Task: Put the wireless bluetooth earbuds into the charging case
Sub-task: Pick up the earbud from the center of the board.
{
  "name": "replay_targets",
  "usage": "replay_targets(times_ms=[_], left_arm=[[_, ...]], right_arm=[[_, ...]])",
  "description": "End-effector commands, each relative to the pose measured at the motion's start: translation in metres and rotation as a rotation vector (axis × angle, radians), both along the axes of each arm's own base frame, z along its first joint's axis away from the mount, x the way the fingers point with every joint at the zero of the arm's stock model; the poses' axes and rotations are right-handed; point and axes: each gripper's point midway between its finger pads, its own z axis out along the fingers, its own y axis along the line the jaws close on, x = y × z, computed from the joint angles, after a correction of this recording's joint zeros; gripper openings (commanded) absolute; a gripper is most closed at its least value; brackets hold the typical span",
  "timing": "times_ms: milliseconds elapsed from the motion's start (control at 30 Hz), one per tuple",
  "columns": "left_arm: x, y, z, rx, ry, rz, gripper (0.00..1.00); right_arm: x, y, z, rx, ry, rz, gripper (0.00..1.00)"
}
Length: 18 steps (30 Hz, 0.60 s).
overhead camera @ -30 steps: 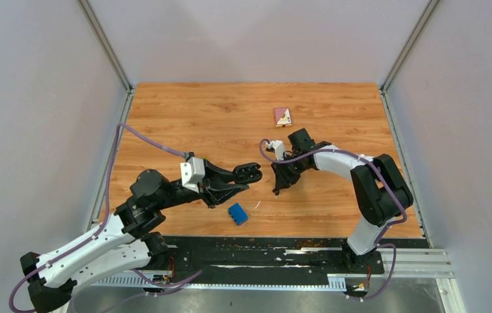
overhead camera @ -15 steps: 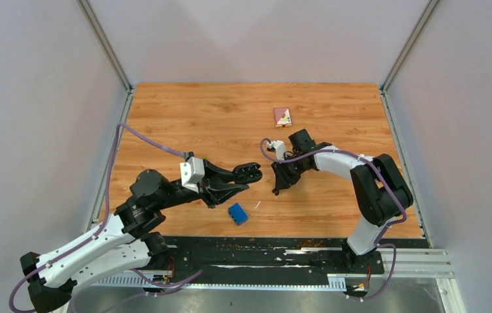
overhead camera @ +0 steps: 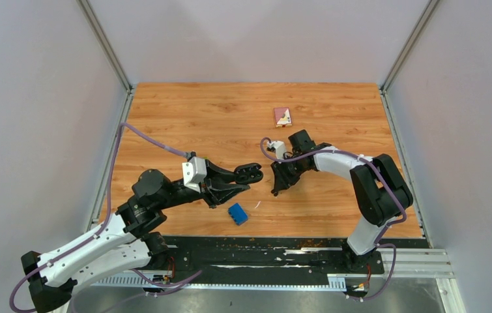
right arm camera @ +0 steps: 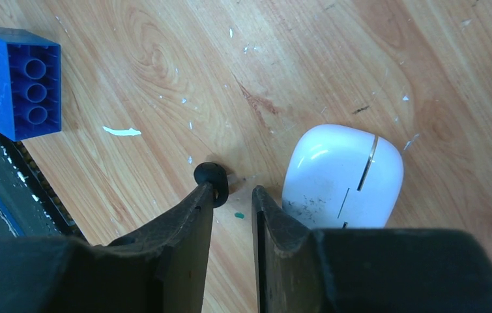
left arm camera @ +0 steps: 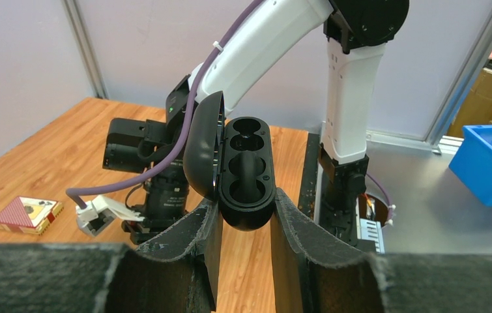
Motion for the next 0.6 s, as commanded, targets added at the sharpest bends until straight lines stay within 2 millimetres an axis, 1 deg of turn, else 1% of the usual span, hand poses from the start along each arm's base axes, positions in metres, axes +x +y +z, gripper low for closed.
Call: replay_targets(times_ms=[0,367,567], left_arm=[[-0.0034,0.0005,0.0107,-0.037,-0.015,-0.012,0.0],[-0.0029,-0.0001,0.0112,-0.031,-0.015,-0.012,0.0],[-0.0025,-0.0003,0.0112,-0.029,-0.015,-0.011,0.0]], right_arm=[[-0.0069,0.0079,0.0053,0.034,0.01,0.008,0.28],[-0.0144,0.0101,0.0096,0.055,0.023,0.022,0.18],[-0.0156,0.0094,0.0113,0.054,0.02,0.025,0.19]])
